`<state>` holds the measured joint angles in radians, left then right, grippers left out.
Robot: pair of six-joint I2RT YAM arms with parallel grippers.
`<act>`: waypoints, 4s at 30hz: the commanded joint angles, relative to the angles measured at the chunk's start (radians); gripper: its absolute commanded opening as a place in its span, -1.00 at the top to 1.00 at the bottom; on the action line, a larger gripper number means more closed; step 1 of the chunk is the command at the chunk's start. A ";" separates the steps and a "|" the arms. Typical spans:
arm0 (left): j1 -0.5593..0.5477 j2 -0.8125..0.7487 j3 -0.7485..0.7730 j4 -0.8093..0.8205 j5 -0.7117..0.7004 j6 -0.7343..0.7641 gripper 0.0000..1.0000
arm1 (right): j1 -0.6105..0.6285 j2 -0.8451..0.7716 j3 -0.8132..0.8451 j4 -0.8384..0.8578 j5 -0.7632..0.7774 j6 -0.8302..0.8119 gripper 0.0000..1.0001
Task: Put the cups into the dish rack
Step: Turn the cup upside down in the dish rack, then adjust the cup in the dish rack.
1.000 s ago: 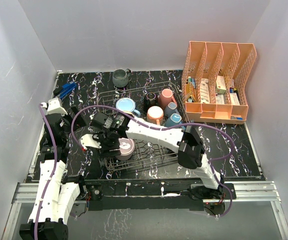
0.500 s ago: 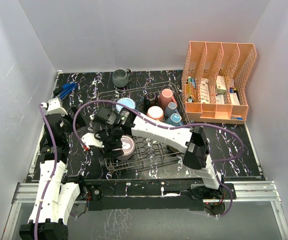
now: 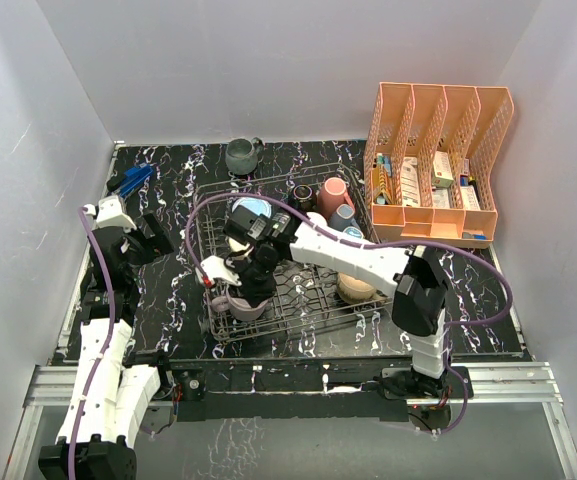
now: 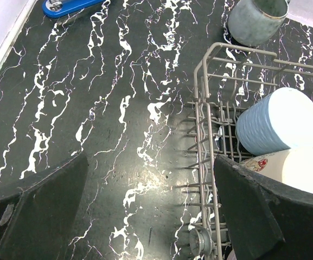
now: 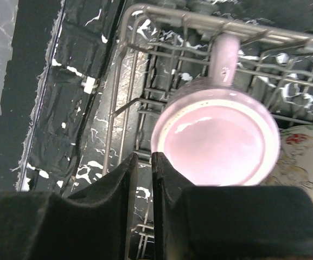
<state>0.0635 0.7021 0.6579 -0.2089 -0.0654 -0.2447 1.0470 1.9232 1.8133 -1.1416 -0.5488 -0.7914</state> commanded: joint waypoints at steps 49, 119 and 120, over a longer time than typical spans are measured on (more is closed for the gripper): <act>0.001 0.014 -0.004 0.034 0.045 0.017 -0.95 | -0.209 -0.115 0.004 0.045 -0.278 -0.026 0.15; 0.001 -0.015 -0.010 0.030 0.013 0.018 -0.95 | 0.106 0.002 -0.152 0.502 0.386 0.056 0.76; 0.001 -0.014 -0.010 0.031 0.013 0.017 -0.95 | 0.105 -0.007 -0.159 0.501 0.388 0.059 0.77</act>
<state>0.0635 0.7033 0.6525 -0.1879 -0.0422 -0.2356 1.1645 1.9953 1.6802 -0.6418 -0.2298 -0.7341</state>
